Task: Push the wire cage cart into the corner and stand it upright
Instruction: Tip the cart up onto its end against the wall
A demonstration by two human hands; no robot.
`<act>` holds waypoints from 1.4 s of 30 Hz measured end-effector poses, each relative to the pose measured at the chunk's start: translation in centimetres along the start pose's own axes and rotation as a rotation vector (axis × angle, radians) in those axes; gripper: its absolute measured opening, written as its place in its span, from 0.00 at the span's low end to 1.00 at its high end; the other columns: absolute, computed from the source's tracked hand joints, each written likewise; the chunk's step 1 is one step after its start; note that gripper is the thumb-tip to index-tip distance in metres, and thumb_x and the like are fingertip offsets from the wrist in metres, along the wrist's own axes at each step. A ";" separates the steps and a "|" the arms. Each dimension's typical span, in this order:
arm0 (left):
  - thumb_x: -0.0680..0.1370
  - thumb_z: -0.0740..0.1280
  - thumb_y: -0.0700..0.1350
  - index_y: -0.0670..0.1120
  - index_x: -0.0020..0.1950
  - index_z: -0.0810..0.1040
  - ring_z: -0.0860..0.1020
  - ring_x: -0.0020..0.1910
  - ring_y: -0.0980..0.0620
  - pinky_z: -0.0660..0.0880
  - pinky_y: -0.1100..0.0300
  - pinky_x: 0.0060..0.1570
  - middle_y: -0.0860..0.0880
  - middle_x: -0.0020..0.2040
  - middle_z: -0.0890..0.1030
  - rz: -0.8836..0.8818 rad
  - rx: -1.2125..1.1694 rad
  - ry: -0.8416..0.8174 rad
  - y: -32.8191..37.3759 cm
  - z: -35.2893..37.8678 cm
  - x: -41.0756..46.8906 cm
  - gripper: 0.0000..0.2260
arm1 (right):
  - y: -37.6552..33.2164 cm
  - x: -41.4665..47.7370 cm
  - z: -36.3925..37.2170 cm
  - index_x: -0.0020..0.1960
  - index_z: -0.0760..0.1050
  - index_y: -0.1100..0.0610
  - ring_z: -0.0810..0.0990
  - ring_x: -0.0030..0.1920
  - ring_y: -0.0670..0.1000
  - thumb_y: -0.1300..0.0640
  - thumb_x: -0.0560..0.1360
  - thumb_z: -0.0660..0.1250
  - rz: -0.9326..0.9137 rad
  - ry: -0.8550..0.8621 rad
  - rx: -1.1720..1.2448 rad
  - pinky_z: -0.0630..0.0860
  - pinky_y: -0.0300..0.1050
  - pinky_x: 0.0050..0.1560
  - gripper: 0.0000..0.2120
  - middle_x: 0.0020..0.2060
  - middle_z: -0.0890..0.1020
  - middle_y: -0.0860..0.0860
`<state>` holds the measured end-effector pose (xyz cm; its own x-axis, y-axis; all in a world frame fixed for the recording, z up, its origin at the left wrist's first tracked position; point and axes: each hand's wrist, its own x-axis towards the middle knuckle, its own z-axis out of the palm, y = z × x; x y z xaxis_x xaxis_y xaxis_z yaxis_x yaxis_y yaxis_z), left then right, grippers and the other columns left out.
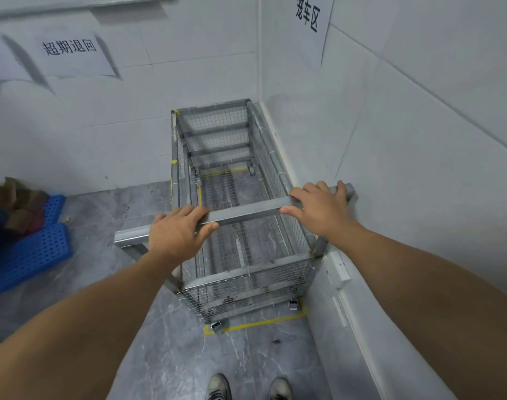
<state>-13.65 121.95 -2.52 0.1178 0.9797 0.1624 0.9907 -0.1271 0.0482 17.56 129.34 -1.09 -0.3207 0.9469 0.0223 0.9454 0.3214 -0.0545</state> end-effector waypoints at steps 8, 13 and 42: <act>0.78 0.47 0.69 0.55 0.53 0.72 0.77 0.41 0.51 0.68 0.57 0.39 0.56 0.43 0.77 0.041 0.038 0.064 0.5 0.3 -0.9 0.23 | 0.2 -1.5 -1.0 0.50 0.70 0.44 0.72 0.58 0.51 0.27 0.73 0.50 0.015 -0.048 0.010 0.57 0.69 0.66 0.24 0.49 0.76 0.44; 0.78 0.47 0.69 0.56 0.53 0.72 0.77 0.41 0.51 0.69 0.57 0.38 0.57 0.43 0.77 0.042 0.028 0.066 0.1 0.5 -0.9 0.23 | -0.3 -1.8 -1.3 0.50 0.72 0.45 0.72 0.58 0.52 0.27 0.73 0.51 0.036 -0.071 0.022 0.57 0.69 0.66 0.24 0.46 0.73 0.44; 0.76 0.51 0.67 0.53 0.65 0.72 0.74 0.56 0.47 0.70 0.47 0.54 0.52 0.56 0.76 0.255 -0.158 -0.103 -9.2 -2.9 -0.8 0.26 | -15.3 -0.1 1.9 0.70 0.67 0.43 0.57 0.74 0.53 0.33 0.79 0.50 0.029 0.074 0.117 0.44 0.73 0.70 0.25 0.73 0.65 0.49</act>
<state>-23.03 121.89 -0.22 0.3752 0.9227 0.0883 0.9066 -0.3852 0.1722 2.99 124.36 -2.16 -0.2838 0.9544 0.0924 0.9396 0.2960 -0.1718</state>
